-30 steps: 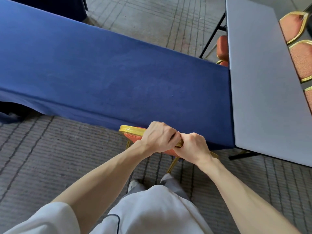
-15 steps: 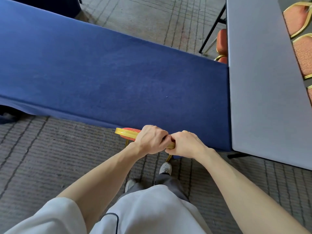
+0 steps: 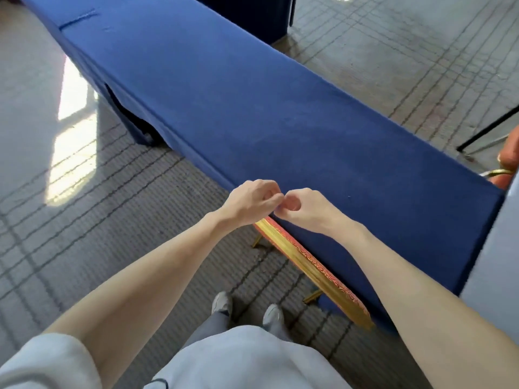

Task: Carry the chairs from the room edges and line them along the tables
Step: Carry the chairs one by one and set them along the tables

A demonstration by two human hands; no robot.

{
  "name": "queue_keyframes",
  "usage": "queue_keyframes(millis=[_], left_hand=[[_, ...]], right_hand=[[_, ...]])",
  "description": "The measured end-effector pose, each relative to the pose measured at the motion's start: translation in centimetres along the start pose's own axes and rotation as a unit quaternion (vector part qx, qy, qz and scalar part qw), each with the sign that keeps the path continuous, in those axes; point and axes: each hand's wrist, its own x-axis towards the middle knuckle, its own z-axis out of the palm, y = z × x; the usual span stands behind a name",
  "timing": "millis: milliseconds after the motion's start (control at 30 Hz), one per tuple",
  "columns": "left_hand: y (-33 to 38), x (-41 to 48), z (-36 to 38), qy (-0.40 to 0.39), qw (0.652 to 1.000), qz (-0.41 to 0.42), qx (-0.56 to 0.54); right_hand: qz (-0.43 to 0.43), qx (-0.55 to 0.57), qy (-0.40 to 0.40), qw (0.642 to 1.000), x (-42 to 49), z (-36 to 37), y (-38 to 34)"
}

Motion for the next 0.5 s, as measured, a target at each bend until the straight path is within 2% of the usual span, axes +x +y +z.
queue_keyframes(millis=[100, 233, 367, 500], left_hand=[[-2.4, -2.4, -4.0, 0.075, 0.996, -0.053, -0.013], [-7.6, -7.3, -10.6, 0.189, 0.974, -0.124, -0.025], [-13.1, -13.4, -17.4, 0.276, 0.946, -0.165, -0.028], [-20.0, -21.9, -25.3, 0.370, 0.903, -0.219, -0.023]], right_hand=[[-0.077, -0.012, -0.011, 0.997, 3.3, 0.8, -4.5], [-0.184, -0.022, -0.036, 0.982, 7.6, 3.9, -13.2], [-0.263, -0.032, -0.060, 0.962, 10.2, 8.0, -23.2], [-0.338, -0.056, -0.099, 0.934, 12.3, 13.9, -35.3]])
